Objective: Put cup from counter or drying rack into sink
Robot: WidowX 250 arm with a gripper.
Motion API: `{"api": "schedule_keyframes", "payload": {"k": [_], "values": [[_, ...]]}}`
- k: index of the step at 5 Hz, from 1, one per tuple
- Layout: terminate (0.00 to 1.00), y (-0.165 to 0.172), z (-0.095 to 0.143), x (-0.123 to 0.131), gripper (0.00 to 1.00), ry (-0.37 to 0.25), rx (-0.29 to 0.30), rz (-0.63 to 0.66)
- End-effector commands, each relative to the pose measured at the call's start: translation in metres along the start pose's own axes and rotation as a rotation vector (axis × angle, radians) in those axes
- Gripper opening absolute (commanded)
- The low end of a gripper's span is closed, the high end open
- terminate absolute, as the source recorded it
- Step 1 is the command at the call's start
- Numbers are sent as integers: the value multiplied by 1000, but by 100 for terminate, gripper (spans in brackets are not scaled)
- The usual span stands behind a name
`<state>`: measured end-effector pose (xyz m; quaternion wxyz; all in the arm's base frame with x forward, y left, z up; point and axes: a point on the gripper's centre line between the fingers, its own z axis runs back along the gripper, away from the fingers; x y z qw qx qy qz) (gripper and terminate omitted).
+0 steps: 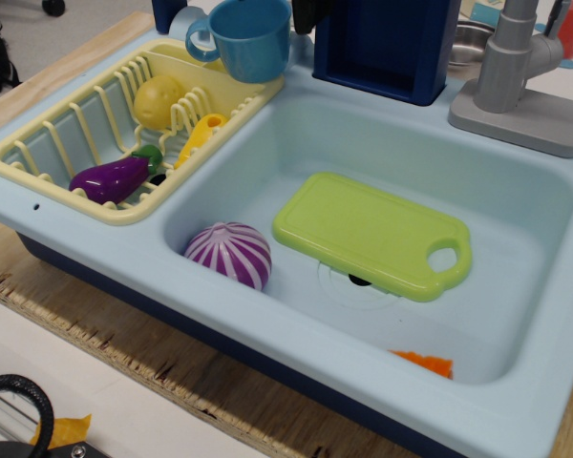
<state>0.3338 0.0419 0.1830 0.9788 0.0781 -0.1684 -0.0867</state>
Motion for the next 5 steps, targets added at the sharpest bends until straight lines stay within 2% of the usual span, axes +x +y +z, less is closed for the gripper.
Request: {"api": "schedule_keyframes", "payload": {"k": [1,2,3,4,5], "values": [[0,-4,-6,0,100,21,-1,7],[0,-3,-19,-5,100,74,-12,37],[0,-5,-30,-11,0,122,-34,64],[0,-6,-35,-16,0,133,-50,73],[0,-10,-22,-20,0,98,-31,85]]}}
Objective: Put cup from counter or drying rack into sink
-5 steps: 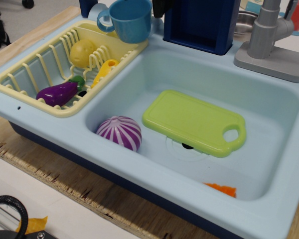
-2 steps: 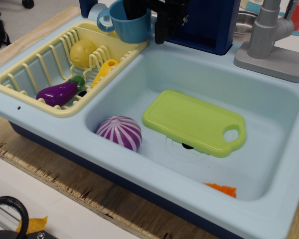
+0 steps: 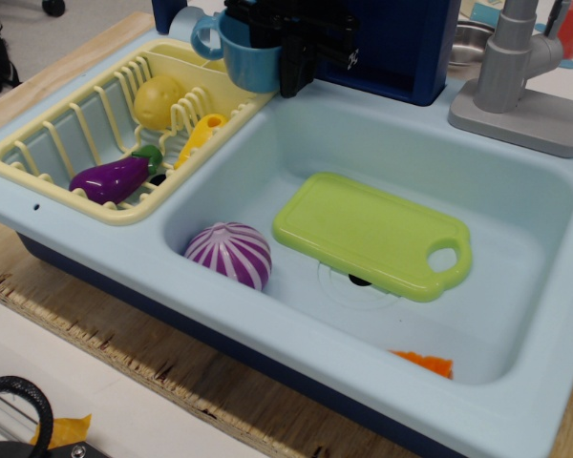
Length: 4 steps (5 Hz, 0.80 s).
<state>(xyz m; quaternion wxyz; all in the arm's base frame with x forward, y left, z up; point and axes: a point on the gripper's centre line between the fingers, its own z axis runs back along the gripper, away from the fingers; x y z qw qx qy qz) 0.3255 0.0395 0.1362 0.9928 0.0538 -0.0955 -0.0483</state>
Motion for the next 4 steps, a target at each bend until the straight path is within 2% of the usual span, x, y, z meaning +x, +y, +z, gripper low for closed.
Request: {"api": "schedule_keyframes", "payload": {"k": [1,2,3,4], "values": [[0,-22,34,-11,0,-14,28,30],[0,-45,39,-31,0,7,10,71],[0,-69,29,-42,0,47,-17,74],[0,-86,13,-43,0,62,-78,30]]}}
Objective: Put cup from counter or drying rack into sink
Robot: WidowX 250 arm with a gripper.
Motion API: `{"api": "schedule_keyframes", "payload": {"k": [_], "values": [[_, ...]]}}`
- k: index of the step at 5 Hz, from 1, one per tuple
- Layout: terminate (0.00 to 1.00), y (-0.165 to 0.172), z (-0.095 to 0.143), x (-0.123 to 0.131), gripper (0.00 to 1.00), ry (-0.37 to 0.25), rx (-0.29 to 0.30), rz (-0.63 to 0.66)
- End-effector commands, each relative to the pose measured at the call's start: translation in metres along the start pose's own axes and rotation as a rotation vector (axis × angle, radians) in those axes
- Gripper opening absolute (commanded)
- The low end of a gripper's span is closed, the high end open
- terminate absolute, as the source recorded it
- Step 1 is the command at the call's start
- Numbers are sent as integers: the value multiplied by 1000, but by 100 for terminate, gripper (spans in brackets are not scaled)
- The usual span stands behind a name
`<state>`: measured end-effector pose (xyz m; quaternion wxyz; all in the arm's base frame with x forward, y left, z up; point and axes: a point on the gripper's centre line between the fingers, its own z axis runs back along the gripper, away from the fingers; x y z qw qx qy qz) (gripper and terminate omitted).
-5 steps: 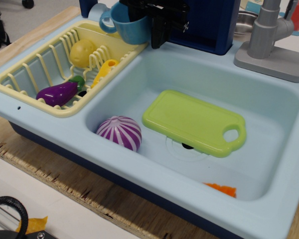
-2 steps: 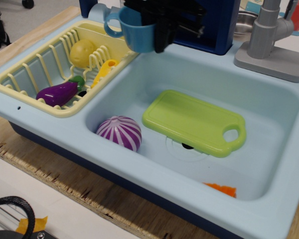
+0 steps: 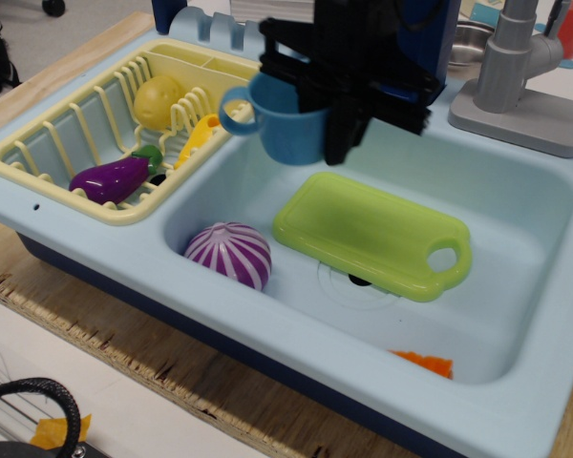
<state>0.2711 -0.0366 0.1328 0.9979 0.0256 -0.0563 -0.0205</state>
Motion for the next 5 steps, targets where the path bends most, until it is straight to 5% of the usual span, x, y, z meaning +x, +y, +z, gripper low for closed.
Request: {"api": "schedule_keyframes", "payload": {"k": [1,2,4,5], "values": [[0,-21,-16,4,0,-10,-78,-58],[0,-29,-23,5,100,25,-115,-77],[0,-29,-23,5,100,25,-115,-77],[100,-29,-23,5,100,25,-115,-77]]}}
